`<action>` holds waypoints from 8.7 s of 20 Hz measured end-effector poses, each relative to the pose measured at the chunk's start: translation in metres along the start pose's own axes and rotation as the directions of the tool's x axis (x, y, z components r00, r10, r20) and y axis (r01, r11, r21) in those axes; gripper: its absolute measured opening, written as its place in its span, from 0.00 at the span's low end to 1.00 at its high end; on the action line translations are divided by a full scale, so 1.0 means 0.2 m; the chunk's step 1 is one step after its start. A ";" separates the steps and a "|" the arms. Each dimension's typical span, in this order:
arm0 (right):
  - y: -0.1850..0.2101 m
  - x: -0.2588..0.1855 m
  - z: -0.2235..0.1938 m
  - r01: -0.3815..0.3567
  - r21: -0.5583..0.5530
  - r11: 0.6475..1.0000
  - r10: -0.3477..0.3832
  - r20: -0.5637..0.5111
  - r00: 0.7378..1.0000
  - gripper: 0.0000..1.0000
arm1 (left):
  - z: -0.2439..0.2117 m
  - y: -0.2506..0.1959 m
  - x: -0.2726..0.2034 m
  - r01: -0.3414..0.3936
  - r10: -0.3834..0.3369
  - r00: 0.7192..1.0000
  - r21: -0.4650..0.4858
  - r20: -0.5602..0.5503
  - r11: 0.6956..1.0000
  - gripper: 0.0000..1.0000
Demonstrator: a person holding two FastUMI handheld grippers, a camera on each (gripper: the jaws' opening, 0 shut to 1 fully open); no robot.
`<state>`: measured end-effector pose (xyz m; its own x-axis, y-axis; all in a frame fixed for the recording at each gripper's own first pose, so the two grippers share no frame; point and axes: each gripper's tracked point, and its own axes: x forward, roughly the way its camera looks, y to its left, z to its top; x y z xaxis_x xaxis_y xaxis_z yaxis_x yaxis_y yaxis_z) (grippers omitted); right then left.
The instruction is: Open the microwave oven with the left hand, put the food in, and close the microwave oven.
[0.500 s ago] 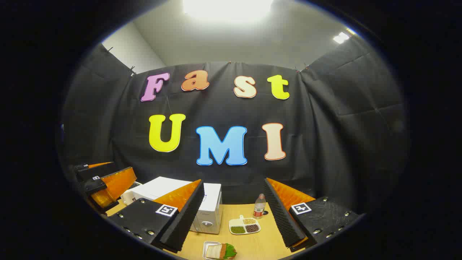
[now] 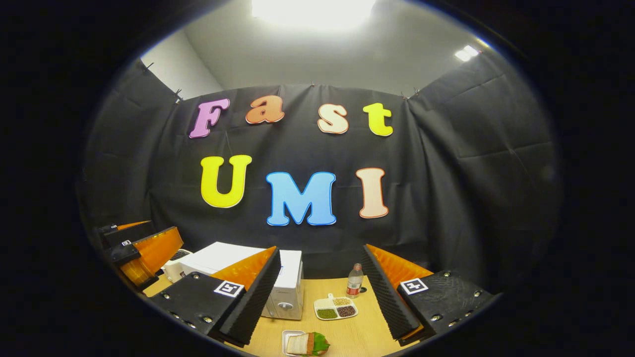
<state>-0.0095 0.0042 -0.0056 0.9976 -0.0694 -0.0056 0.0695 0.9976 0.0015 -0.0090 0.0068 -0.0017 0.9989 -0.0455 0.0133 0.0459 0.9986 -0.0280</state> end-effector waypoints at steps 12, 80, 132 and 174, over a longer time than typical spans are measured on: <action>-0.09 0.01 0.03 0.037 -0.004 0.999 -0.036 0.049 0.998 0.99 | -0.44 -0.07 0.13 0.038 -0.037 0.996 0.009 -0.082 0.999 0.97; 0.68 0.07 -0.69 -0.201 -0.010 0.980 0.191 -0.263 0.946 0.99 | -1.50 1.37 -0.88 0.174 -0.085 0.733 0.066 -0.675 0.982 0.12; 0.39 0.06 -1.33 0.077 0.719 0.690 0.539 -0.582 0.610 0.22 | -0.13 0.79 -0.43 0.059 -0.057 0.995 0.025 -0.082 0.998 0.96; 1.68 1.18 -1.84 0.410 0.865 0.289 0.232 -0.479 0.846 0.38 | -0.21 1.75 -0.90 -0.261 0.275 0.943 0.096 -0.189 0.961 0.96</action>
<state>0.2463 0.3245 -0.3747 0.8578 0.1740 -0.4836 0.4342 0.2581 0.8630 -0.1729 0.3642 -0.0551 0.9565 0.2263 -0.1841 -0.2178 0.9738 0.0655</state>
